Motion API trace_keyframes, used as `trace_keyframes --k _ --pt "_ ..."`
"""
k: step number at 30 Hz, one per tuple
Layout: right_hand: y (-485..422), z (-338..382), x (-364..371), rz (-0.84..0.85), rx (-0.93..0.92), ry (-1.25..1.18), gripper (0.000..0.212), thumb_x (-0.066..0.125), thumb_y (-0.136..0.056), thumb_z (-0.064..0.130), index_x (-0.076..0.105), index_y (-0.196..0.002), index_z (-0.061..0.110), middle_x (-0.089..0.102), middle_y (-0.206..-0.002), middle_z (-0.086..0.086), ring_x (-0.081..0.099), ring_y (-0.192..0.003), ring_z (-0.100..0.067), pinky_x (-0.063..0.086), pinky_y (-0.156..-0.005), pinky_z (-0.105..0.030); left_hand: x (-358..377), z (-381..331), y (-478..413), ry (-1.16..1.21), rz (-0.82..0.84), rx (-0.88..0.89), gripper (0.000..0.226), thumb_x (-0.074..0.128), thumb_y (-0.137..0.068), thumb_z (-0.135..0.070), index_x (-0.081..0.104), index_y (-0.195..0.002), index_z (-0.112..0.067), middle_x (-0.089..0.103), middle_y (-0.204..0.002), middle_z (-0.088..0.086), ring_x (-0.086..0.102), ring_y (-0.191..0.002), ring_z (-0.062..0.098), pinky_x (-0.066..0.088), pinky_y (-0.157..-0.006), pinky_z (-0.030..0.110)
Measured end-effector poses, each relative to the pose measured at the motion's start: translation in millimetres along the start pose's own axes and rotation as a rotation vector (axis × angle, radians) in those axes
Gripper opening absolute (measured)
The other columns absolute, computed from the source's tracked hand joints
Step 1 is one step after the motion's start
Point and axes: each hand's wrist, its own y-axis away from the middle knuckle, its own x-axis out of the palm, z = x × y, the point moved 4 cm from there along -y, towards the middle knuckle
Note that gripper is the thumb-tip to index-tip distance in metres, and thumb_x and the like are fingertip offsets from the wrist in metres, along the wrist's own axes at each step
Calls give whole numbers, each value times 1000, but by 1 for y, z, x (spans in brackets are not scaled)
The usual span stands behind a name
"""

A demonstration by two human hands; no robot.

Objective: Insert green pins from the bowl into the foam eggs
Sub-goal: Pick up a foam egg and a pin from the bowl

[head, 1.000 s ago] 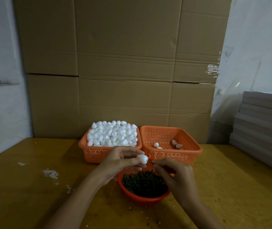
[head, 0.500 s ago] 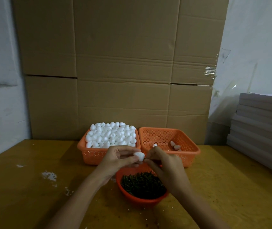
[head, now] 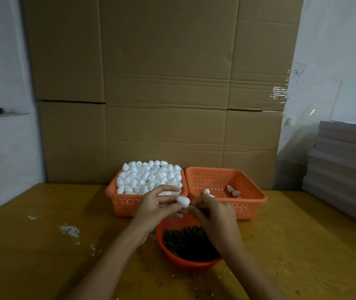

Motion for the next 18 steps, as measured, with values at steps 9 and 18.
trace_keyframes --k 9,18 --pt "15 0 4 65 55 14 5 74 -95 35 77 -96 31 74 -81 21 68 -73 4 56 -68 -22 4 3 2 -43 27 20 30 85 -84 -14 75 -113 -17 79 -112 13 77 -103 33 65 -73 35" --pt "21 -5 6 39 147 -98 5 74 -94 34 79 -94 33 73 -81 27 69 -79 7 52 -69 -14 7 3 3 -64 59 33 31 83 -88 -21 77 -118 -28 78 -119 9 77 -102 31 64 -73 33"
